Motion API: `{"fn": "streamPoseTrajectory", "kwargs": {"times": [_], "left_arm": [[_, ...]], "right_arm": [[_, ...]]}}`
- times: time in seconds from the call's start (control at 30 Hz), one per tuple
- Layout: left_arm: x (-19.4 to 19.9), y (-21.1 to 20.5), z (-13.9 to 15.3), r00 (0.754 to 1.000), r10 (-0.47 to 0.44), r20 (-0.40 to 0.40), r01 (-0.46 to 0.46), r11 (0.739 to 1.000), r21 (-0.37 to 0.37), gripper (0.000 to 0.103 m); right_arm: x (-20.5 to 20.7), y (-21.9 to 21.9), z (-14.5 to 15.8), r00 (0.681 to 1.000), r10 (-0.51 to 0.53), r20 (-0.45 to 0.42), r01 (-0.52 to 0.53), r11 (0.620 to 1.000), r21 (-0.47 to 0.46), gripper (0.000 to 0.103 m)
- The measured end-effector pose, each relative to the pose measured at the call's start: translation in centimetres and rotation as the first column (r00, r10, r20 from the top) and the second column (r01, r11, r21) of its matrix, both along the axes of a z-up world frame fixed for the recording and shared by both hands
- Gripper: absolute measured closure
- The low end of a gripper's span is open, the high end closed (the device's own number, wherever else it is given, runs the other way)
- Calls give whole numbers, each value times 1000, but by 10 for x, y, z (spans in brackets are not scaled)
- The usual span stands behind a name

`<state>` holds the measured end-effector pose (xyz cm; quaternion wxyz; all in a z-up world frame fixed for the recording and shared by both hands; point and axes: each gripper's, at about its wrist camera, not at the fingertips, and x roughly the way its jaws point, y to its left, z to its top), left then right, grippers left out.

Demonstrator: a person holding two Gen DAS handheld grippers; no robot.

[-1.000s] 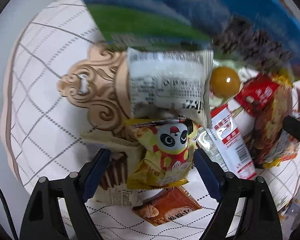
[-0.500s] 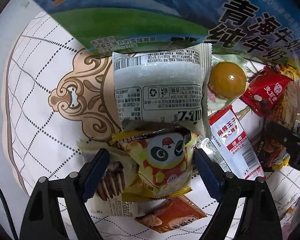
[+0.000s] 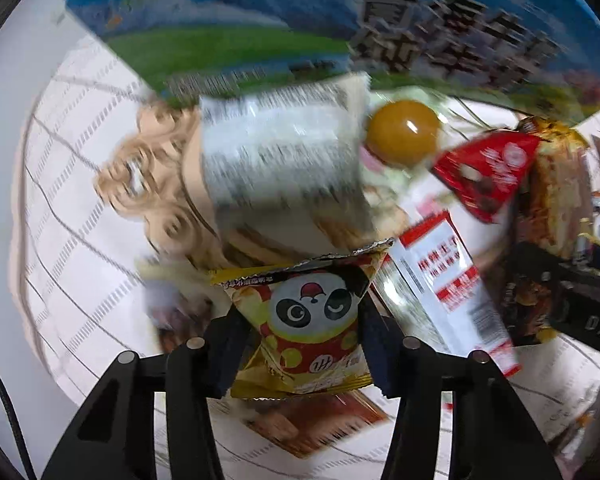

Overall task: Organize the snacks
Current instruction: 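Grasp the panda snack bag with the left tool while the right tool grasps the Sedaap noodle pack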

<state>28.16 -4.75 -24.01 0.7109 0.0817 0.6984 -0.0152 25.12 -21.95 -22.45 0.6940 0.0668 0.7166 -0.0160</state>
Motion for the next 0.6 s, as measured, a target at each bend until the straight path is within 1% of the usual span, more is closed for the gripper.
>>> {"fn": "streamPoseTrajectory", "kwargs": {"times": [0.1, 0.17, 0.23, 0.27, 0.33, 0.37, 0.43, 0.5, 0.53, 0.6], "left_arm": [[-15, 3, -3, 999, 46, -30, -48, 996, -77, 54], [-23, 9, -7, 996, 79, -49, -84, 989, -125, 54], [-29, 18, -18, 992, 105, -73, -116, 981, -154, 53], [-29, 23, -24, 989, 120, -92, -134, 976, -173, 52], [-29, 30, -43, 976, 144, -165, -180, 956, -230, 52], [-28, 34, -49, 970, 154, -187, -197, 951, -239, 52], [-27, 38, -55, 969, 161, -185, -204, 947, -247, 52], [-27, 37, -55, 972, 159, -176, -198, 952, -234, 52], [-26, 36, -52, 973, 160, -164, -195, 954, -226, 52], [-28, 29, -46, 978, 159, -137, -185, 961, -207, 57]], "right_arm": [[-11, -2, -1, 1000, 11, -19, -11, 1000, 13, 15], [-22, -3, -2, 999, 17, -30, -16, 1000, 21, 15], [-30, -3, -4, 999, 23, -38, -22, 1000, 20, 15], [-30, -4, -5, 999, 26, -40, -26, 999, 19, 15], [-34, -1, -9, 998, 36, -47, -35, 999, 13, 15], [-31, -1, -11, 998, 32, -50, -31, 999, 14, 14], [-27, 0, -16, 998, 25, -63, -24, 1000, 12, 14], [-23, -1, -19, 997, 22, -68, -22, 1000, 2, 13], [-14, 0, -18, 998, 23, -64, -24, 1000, -4, 13], [-8, -2, -17, 999, 27, -47, -28, 1000, -10, 14]]}}
